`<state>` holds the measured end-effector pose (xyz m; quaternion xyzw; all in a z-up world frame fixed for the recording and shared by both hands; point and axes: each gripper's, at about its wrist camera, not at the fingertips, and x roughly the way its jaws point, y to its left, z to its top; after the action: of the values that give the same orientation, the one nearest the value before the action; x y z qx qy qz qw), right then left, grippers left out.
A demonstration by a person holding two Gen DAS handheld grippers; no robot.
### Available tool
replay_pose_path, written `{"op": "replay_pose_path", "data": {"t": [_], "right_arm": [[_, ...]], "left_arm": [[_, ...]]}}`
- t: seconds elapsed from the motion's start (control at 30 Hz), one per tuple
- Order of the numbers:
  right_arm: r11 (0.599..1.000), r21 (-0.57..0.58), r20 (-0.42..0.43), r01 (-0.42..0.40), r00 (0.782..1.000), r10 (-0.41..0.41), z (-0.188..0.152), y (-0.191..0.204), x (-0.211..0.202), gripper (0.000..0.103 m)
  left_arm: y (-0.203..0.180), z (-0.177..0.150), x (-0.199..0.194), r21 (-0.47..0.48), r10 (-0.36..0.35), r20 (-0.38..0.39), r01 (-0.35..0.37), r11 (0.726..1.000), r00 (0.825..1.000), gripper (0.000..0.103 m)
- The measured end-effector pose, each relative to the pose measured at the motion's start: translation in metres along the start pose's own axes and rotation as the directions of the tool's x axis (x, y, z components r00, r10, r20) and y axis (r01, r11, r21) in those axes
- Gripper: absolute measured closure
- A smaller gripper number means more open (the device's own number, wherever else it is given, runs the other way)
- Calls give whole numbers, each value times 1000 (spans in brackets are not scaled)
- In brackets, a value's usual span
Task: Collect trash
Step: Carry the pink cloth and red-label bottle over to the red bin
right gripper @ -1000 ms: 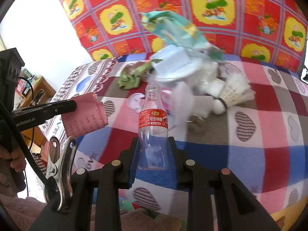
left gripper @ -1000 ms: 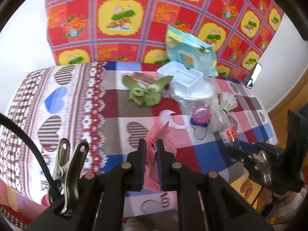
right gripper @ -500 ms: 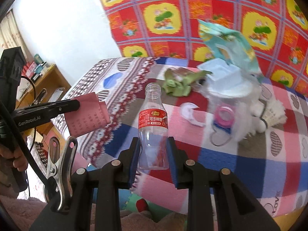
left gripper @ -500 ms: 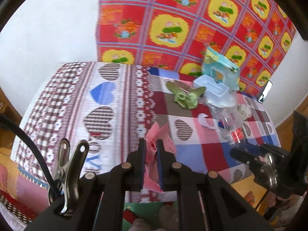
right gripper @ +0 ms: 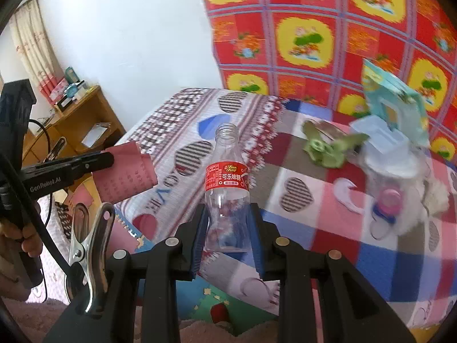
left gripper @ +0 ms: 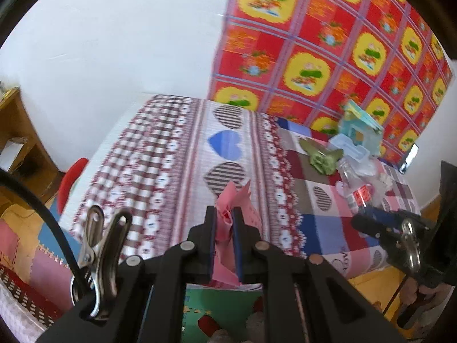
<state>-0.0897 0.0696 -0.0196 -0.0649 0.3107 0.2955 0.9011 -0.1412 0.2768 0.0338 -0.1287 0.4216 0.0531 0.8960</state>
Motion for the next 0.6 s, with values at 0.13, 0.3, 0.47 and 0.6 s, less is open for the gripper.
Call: {"op": "replay_pose_path", "data": {"t": [0.13, 0.3, 0.47, 0.6], "right_arm": [[999, -21, -10, -39, 999, 39, 16, 21, 11, 74], [994, -80, -24, -80, 997, 78, 36, 48, 30, 74], [984, -123, -33, -128, 992, 125, 60, 69, 55, 74], [976, -133, -39, -175, 984, 172, 81, 82, 78, 74]], "left_arm": [[29, 0, -11, -43, 32, 21, -31, 999, 999, 92], [63, 6, -18, -98, 84, 38, -80, 992, 996, 92], [100, 19, -19, -151, 141, 56, -131, 980, 988, 92], [132, 33, -11, -195, 180, 41, -169, 966, 983, 92]]}}
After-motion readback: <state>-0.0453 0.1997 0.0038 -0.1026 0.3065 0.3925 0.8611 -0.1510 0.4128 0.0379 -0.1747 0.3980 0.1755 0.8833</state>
